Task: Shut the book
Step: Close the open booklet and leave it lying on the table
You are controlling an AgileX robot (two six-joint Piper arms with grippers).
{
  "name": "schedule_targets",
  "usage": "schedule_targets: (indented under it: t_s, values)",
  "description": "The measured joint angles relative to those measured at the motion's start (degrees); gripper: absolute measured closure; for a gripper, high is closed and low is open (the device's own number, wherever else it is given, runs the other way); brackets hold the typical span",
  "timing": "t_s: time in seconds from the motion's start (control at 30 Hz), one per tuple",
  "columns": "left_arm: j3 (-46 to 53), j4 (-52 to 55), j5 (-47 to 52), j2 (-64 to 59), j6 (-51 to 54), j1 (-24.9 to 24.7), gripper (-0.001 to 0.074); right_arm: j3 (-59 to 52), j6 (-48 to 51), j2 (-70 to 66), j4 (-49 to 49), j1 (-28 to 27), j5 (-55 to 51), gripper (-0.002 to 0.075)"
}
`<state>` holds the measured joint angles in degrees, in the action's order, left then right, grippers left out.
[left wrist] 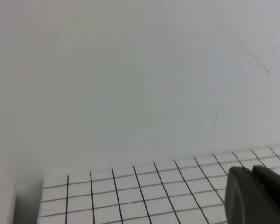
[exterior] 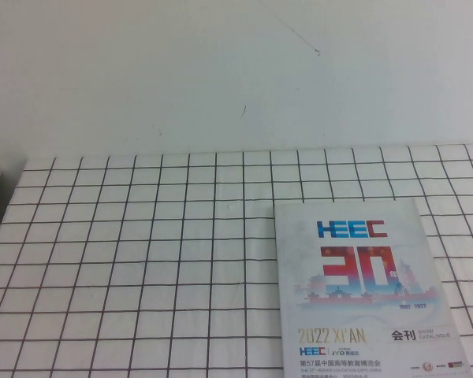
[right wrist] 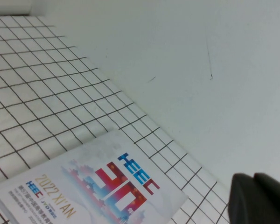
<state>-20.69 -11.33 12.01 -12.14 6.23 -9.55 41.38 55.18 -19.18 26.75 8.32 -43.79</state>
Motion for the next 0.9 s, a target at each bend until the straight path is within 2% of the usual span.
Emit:
schedule_targets:
  t_s: [0.1, 0.2, 0.77, 0.9]
  values:
    - [3.4, 0.0, -7.0, -0.1, 0.0, 0.0, 0.0738, -1.3, 0.0, 0.0, 0.0, 0.0, 0.2, 0.0729]
    - [4.9, 0.0, -9.5, -0.1, 0.0, 0.0, 0.0738, -2.2, 0.0, 0.0, 0.0, 0.0, 0.2, 0.0729]
    - [11.4, 0.0, -5.6, -0.1, 0.0, 0.0, 0.0738, -4.7, -0.2, -0.1, 0.0, 0.0, 0.2, 0.0729]
    - [14.9, 0.0, -4.5, 3.7, -0.7, 0.6, 0.0738, -4.8, -0.2, -0.1, 0.0, 0.0, 0.2, 0.0729]
